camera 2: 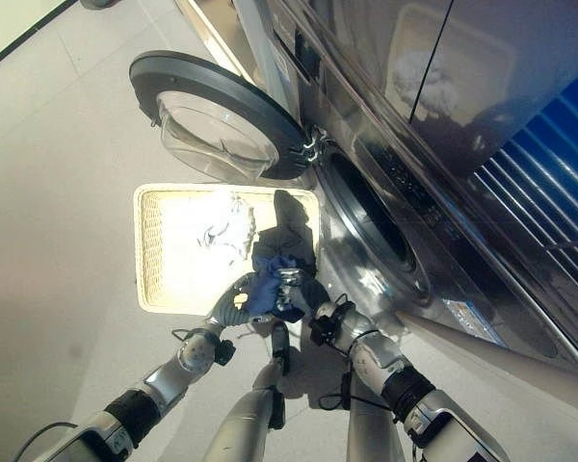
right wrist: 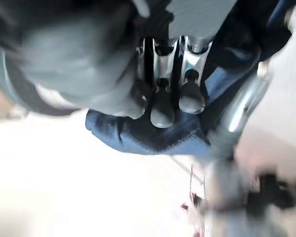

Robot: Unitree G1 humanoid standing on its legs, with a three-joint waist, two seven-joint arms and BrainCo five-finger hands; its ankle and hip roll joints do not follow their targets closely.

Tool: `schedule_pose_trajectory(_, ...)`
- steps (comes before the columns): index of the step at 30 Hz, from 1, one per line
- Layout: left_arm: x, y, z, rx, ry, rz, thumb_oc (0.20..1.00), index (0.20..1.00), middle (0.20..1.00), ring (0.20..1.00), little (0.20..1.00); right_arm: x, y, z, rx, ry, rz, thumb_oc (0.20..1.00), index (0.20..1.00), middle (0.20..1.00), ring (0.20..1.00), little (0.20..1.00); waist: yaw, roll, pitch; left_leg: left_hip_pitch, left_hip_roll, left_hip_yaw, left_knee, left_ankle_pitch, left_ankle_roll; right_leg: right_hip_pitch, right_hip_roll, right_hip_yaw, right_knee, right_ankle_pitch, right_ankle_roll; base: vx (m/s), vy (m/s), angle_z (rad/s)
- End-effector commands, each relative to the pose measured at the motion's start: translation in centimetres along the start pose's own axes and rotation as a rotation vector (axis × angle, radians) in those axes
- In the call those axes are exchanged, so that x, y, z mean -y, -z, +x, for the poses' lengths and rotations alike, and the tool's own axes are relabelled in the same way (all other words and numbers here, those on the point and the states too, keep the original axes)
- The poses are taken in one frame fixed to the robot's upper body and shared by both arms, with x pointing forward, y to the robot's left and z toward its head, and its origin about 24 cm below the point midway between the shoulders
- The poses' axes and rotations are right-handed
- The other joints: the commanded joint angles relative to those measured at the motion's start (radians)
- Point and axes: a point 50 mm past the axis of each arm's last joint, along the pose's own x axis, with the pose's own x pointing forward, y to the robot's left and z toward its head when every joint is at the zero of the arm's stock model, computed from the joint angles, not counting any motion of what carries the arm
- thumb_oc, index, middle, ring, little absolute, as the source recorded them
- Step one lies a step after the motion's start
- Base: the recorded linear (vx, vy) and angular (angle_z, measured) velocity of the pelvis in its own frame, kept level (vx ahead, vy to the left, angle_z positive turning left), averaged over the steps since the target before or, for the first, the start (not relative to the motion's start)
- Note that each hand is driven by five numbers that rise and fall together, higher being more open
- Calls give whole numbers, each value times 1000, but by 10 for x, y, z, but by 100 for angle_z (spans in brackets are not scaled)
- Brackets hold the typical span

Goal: Put the clothes into the washing machine.

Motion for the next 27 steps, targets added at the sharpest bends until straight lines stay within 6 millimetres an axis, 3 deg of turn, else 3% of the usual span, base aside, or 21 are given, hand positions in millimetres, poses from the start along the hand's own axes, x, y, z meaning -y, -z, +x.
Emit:
schedule_pose_trajectory(1, -17, 5, 5, -18, -35, 150, 1000, 1000, 1000, 1000, 1000, -45, -27, 20, 158, -219, 51, 200, 200, 200, 200, 200, -31, -75, -5, -24, -72, -9, 70, -57, 11, 51, 4, -20, -96, 29, 65, 0, 0, 0)
schedule_pose_trajectory(7, -20, 2, 13, -52, -94, 152, 1000, 1000, 1000, 1000, 1000, -67, -38, 29, 199, -294, 125, 200, 200, 200, 200, 200, -37, -87, -5, -23, -68, -8, 72, -58, 11, 53, 8, -10, -99, 32, 66, 0, 0, 0)
schedule_pose_trajectory(8, -21, 0, 14, -51, -136, 127, 843, 843, 843, 843, 843, -71, -39, 30, 206, -310, 163, 200, 200, 200, 200, 200, -36, -89, -5, -22, -67, -9, 70, -57, 12, 54, 10, -9, -101, 32, 65, 0, 0, 0)
schedule_pose_trajectory(9, -21, -1, 14, -49, -149, 114, 784, 784, 784, 784, 784, -72, -39, 30, 207, -314, 176, 200, 200, 200, 200, 200, -36, -90, -5, -22, -67, -9, 70, -57, 12, 54, 11, -8, -102, 32, 65, 0, -36, -1)
schedule_pose_trajectory(10, -20, -7, 14, -34, -211, 30, 457, 457, 457, 457, 457, -79, -39, 31, 221, -333, 260, 200, 200, 200, 200, 200, -34, -96, -5, -26, -67, -11, 68, -56, 13, 52, 14, -7, -103, 32, 65, 0, 0, 0)
schedule_pose_trajectory(11, -19, -7, 14, -34, -214, 25, 297, 297, 297, 297, 297, -80, -39, 31, 222, -336, 266, 200, 200, 200, 200, 200, -33, -96, -5, -26, -67, -11, 68, -56, 13, 52, 14, -7, -103, 32, 65, -9, -52, -1)
schedule_pose_trajectory(12, -18, -12, 14, -17, -248, -29, 200, 200, 200, 200, 200, -85, -39, 32, 232, -351, 321, 200, 200, 200, 200, 200, -31, -100, -5, -25, -66, -14, 62, -54, 14, 53, 17, -8, -105, 31, 66, -8, -43, 0)
schedule_pose_trajectory(19, -14, -35, 12, 76, -348, -360, 200, 200, 200, 200, 200, -99, -41, 31, 296, -400, 466, 200, 200, 200, 200, 200, -21, -117, -5, -26, -62, -17, 41, -49, 16, 50, 22, -16, -112, 34, 69, -15, -54, 1)
schedule_pose_trajectory(20, -15, -46, 9, 147, -339, -643, 200, 200, 200, 200, 200, -100, -46, 30, 351, -377, 417, 200, 200, 200, 200, 200, -17, -123, -5, -26, -60, -16, 35, -49, 16, 47, 22, -20, -113, 34, 70, -23, -69, 0)
schedule_pose_trajectory(21, -16, -50, 7, 174, -336, -736, 200, 200, 200, 200, 200, -100, -48, 29, 370, -365, 397, 200, 200, 200, 200, 200, -16, -125, -5, -27, -60, -16, 33, -49, 16, 46, 22, -21, -113, 35, 70, -17, -87, 0)
schedule_pose_trajectory(23, -17, -56, 1, 289, -257, -1089, 200, 200, 200, 200, 200, -92, -53, 25, 444, -279, 329, 200, 200, 200, 200, 200, -11, -131, -5, -14, -60, -17, 25, -56, 17, 57, 20, -28, -116, 30, 71, -16, -78, 6)
schedule_pose_trajectory(25, -17, -57, -6, 378, -211, -1278, 200, 200, 200, 200, 200, -78, -62, 20, 517, -169, 250, 200, 200, 200, 200, 200, -8, -133, -5, -12, -60, -16, 24, -58, 16, 60, 18, -35, -118, 34, 71, -26, -74, 10)
schedule_pose_trajectory(26, -17, -57, -6, 379, -210, -1280, 200, 200, 200, 200, 200, -78, -61, 20, 517, -169, 250, 200, 200, 200, 200, 200, -9, -133, -5, -12, -60, -17, 24, -59, 16, 60, 18, -35, -118, 34, 71, -7, -70, 13)
schedule_pose_trajectory(27, -19, -52, -12, 441, -200, -1396, 200, 200, 200, 200, 200, -58, -70, 13, 573, -22, 173, 200, 200, 200, 200, 200, -7, -130, -5, -4, -59, -16, 22, -61, 15, 68, 17, -41, -119, 33, 69, 3, -29, 14)
